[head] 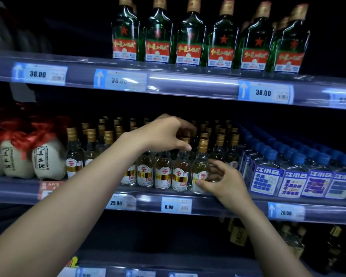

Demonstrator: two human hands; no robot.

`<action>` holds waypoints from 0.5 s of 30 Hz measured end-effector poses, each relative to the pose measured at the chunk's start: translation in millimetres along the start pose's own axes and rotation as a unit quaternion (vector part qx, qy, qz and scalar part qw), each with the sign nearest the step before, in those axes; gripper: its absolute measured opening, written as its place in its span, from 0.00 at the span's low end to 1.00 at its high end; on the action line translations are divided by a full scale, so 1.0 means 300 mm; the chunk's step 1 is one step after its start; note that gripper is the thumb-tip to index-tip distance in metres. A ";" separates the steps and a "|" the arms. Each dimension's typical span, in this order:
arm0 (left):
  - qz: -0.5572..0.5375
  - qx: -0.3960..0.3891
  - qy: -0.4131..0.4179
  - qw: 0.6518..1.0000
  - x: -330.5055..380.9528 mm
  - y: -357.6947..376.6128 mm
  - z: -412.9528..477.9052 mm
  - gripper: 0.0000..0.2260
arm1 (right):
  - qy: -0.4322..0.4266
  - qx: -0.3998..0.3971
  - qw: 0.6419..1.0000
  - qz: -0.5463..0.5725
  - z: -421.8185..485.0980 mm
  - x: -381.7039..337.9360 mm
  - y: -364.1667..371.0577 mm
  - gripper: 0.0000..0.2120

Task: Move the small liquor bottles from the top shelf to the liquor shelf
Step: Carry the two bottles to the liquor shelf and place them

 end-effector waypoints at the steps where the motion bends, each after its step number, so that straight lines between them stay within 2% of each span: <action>1: 0.002 0.013 0.010 1.000 0.009 -0.010 -0.015 0.30 | 0.002 0.005 1.000 0.001 -0.008 -0.004 -0.005 0.40; 5: 0.047 0.084 0.043 0.994 0.046 -0.020 -0.111 0.28 | -0.005 0.048 0.999 -0.022 -0.086 -0.020 -0.023 0.40; 11: 0.050 0.134 0.085 0.986 0.152 0.053 -0.299 0.23 | -0.046 0.145 0.978 -0.139 -0.255 -0.107 -0.039 0.24; 15: 0.074 0.130 0.071 0.986 0.237 0.153 -0.437 0.16 | -0.077 0.136 0.974 -0.166 -0.358 -0.128 -0.002 0.21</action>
Point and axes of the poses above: each hand's wrist, its own z-axis towards the middle knuckle, its own y-axis out of the palm, x = y × z, the point moved 7 cm from there along z, towards the middle knuckle, and after that the axes turned 9 degrees about -x, right-handed, at the moved point
